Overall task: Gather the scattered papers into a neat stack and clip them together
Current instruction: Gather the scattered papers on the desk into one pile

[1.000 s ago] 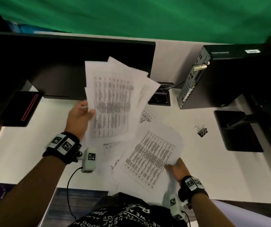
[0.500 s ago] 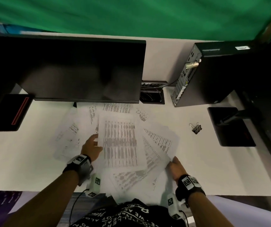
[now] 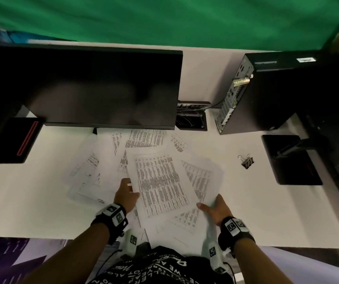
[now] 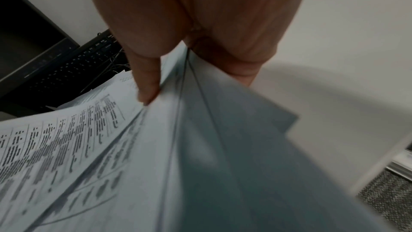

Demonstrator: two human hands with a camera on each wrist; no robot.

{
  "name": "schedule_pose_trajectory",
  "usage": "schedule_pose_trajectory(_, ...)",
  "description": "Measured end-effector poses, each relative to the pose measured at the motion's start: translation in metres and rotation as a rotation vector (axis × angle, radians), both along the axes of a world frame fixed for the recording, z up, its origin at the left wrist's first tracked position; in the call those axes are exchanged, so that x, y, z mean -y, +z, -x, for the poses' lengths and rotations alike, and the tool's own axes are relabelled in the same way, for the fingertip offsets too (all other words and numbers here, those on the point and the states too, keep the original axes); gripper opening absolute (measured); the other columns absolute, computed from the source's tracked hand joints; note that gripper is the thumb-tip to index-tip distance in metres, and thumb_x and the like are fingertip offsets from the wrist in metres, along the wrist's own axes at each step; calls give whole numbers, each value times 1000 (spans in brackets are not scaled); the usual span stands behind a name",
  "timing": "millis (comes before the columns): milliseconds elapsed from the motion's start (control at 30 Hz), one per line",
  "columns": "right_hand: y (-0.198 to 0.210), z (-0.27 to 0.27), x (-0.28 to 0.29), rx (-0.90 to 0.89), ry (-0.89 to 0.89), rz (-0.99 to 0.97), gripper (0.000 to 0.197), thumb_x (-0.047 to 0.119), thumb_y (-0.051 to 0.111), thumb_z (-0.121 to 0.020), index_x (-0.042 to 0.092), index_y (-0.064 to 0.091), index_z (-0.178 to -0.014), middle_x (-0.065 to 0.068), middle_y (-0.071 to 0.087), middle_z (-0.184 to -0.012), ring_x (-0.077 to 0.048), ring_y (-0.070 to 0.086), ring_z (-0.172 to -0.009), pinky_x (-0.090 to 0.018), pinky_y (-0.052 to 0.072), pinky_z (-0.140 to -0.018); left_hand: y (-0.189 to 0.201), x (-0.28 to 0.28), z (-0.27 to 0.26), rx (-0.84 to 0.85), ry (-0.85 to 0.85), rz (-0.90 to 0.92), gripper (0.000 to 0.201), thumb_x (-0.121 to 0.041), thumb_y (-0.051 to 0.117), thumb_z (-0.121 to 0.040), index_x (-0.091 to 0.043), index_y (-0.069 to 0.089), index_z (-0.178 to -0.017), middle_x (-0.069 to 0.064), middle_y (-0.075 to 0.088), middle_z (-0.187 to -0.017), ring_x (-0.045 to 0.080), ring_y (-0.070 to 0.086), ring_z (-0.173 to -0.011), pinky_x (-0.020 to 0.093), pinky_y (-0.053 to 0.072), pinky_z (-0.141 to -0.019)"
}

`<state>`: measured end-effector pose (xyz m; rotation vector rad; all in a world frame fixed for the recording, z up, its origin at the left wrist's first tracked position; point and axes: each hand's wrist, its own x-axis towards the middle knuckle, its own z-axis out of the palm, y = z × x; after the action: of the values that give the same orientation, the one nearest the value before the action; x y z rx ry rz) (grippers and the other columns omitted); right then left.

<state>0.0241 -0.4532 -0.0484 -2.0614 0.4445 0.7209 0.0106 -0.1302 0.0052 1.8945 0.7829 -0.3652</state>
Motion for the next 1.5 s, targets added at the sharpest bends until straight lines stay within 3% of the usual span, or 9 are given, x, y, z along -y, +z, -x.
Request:
schedule_pose_trajectory(133,4,-1,1,-32,18,36,74,50,77,-69,20,45,-128,3,61,-123,-26,62,-112,-41,50,-98,13,-3,-3,66,-41,-118,36,0,61,-87,-16,49,-117,10,66,-106,25,63,-84,36,56,-76)
schedule_pose_trajectory(433,-1,-3,10,-77,31,-10,66,42,72,-66,21,49,-124,-2,66,-120,-25,64,-105,-49,53,-95,70,-39,-32,305,-63,-456,39,6,46,-92,-9,56,-126,16,63,-111,25,57,-86,27,45,-74)
schedule_pose_trajectory(533,-4,-4,13,-100,5,-37,62,38,72,-65,23,51,-121,0,67,-114,-24,66,-101,-49,55,-92,87,-42,-38,420,-104,-435,26,-7,43,-99,-12,57,-120,8,63,-104,23,59,-82,20,45,-61)
schedule_pose_trajectory(633,-3,-4,14,-94,-4,-54,63,39,73,-61,26,53,-119,1,69,-112,-25,67,-100,-49,56,-90,95,-43,-45,479,-41,-301,22,-10,44,-98,-20,58,-112,1,65,-100,20,64,-84,30,54,-69)
schedule_pose_trajectory(800,21,-4,5,-101,-39,-116,48,16,66,-71,19,57,-118,-5,71,-109,-28,67,-99,-52,55,-91,83,-29,-51,401,31,-132,27,-9,60,-91,-19,57,-116,-3,64,-102,15,62,-89,31,52,-82)
schedule_pose_trajectory(967,26,-2,3,-97,-110,-162,43,28,65,-72,18,58,-113,-9,69,-116,-31,64,-104,-53,51,-98,45,-5,-37,175,-44,-175,45,-6,64,-89,-13,51,-131,6,61,-116,19,56,-95,27,45,-81)
schedule_pose_trajectory(1133,43,0,0,-134,-141,-163,90,53,59,-70,7,40,-145,-8,45,-150,-29,47,-134,-46,36,-114,18,17,-22,65,-113,-256,42,-1,46,-96,-13,49,-136,13,58,-128,19,53,-91,17,41,-66)
schedule_pose_trajectory(1333,59,3,-3,-65,27,6,45,31,56,-97,10,45,-135,-6,51,-129,-25,50,-118,-34,35,-101,17,26,-22,77,-142,-245,52,7,37,-94,-15,46,-141,14,51,-139,28,56,-112,28,45,-83)
schedule_pose_trajectory(1500,53,3,-10,16,104,164,37,28,61,-93,5,44,-116,-8,55,-110,-27,55,-98,-34,44,-84,30,0,-30,167,27,-264,49,6,39,-93,-12,50,-137,15,53,-137,32,53,-121,32,43,-99)
